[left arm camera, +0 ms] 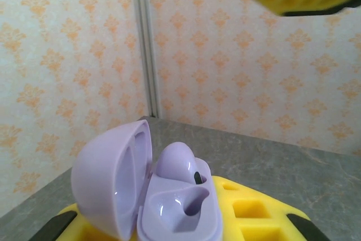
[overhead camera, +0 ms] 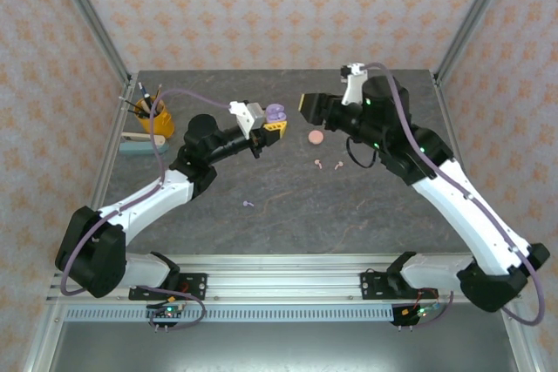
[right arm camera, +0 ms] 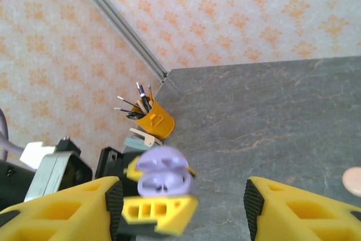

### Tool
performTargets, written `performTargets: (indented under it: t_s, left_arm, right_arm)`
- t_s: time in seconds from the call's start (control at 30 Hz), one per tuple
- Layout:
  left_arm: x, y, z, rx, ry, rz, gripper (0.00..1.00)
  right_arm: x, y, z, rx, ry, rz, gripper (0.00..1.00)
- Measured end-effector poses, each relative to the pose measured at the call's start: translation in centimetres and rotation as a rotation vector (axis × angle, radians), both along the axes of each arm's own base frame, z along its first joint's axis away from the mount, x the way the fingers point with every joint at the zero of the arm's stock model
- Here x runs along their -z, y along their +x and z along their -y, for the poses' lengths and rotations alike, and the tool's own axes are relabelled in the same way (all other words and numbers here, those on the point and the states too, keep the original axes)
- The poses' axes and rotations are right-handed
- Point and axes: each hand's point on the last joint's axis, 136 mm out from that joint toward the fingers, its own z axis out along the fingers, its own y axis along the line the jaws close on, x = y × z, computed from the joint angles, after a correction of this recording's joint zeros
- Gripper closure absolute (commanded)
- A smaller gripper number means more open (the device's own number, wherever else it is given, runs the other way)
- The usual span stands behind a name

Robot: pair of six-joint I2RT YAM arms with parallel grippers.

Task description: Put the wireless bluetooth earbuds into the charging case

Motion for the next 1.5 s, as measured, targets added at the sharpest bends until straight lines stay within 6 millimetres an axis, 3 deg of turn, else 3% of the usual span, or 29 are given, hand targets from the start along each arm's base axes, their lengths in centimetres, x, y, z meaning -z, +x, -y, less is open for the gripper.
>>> performTargets:
  t_s: [0.1,0.2,0.37,0.43,0.53,0.77,0.9,1.2,1.37,1.5]
  left_arm:
    - [-0.1,1.2,-1.4,-0.057,-0.001,0.004,1.00]
    - [-0.2,2.2,-2.9,-0.107,-0.002,0.005,1.00]
    - [-0.7,3.4,-5.0,-0.180,-0.009,0.013,1.00]
    - [-1.2,3.7,-5.9,-0.212,-0.018,0.022,1.00]
    - [-2.1,4.0,-7.2,-0.258,-0.032,0.039,1.00]
    - [-3.4,4.7,-9.7,-0.341,-0.067,0.058,1.00]
    - [-3.5,5.1,-10.6,-0.374,-0.073,0.054,1.00]
    - [-3.7,5.3,-11.0,-0.387,-0.078,0.055,1.00]
    - [-3.9,5.3,-11.0,-0.386,-0.083,0.058,1.00]
    - [-3.9,5.3,-11.0,-0.386,-0.088,0.052,1.00]
  right_arm:
    - [3.2,-0.7,0.5,0.010,-0.006,-0.074,0.42]
    - [9.0,-0.6,-0.3,-0.004,-0.059,-0.206,0.43]
    - [21.9,-1.7,-3.3,-0.091,-0.243,-0.476,0.46]
    - [25.5,-2.7,-4.9,-0.157,-0.319,-0.543,0.48]
    - [28.8,-3.9,-7.3,-0.265,-0.406,-0.587,0.49]
    - [31.3,-4.2,-13.0,-0.495,-0.523,-0.547,0.51]
    - [32.4,-4.4,-15.1,-0.596,-0.581,-0.507,0.50]
    - [37.4,-5.5,-15.0,-0.694,-0.717,-0.549,0.51]
    - [38.4,-6.3,-15.7,-0.732,-0.756,-0.544,0.52]
    - [38.2,-5.6,-16.4,-0.724,-0.765,-0.519,0.52]
